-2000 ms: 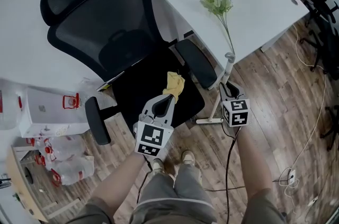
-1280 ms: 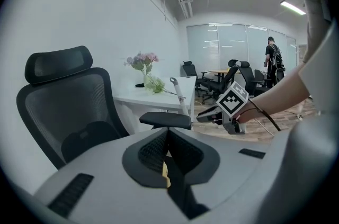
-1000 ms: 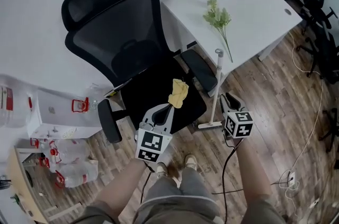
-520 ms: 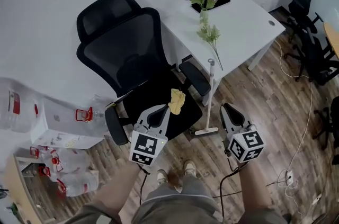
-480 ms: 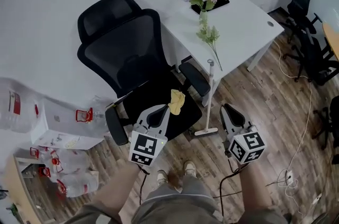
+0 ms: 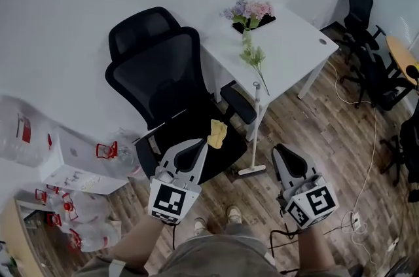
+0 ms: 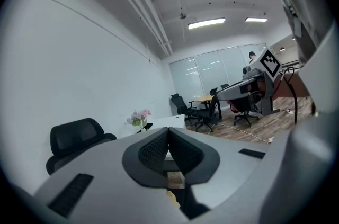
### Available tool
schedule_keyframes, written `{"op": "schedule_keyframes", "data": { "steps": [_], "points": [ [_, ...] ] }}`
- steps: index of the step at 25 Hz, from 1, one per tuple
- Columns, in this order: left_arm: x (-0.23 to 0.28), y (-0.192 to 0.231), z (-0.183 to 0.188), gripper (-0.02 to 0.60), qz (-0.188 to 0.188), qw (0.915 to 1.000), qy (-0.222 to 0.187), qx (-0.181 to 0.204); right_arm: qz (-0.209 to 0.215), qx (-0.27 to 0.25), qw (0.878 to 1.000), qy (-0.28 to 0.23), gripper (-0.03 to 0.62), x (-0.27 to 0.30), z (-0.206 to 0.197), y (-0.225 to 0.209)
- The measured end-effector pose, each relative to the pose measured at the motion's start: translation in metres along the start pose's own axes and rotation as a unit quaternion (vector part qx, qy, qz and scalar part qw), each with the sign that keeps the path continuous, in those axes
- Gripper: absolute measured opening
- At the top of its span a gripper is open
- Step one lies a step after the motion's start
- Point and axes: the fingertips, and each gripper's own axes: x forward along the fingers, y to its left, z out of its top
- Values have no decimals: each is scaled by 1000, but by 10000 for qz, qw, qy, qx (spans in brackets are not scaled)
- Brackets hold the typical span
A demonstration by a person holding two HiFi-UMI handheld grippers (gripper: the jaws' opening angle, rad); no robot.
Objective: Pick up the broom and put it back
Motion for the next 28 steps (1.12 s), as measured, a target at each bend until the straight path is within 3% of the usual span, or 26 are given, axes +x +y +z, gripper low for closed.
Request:
{"op": "schedule_keyframes", "data": {
  "steps": [3,12,18,28],
  "points": [
    [-22,-4,12,17,-3,9999,-129,93,94,-202,9996,-177,38,-13,16,23],
    [-64,-15,14,17,0,9994,-201,-273,522,-264,9981,-167,34,-33,28,88],
    [-83,0,15,17,239,9981,-273,-502,645,-242,9976,-47,34,-29,26,101],
    [-94,-2,17,17,266,9981,-276,-492,551,-213,9982,-133,34,-33,32,101]
  ]
}}
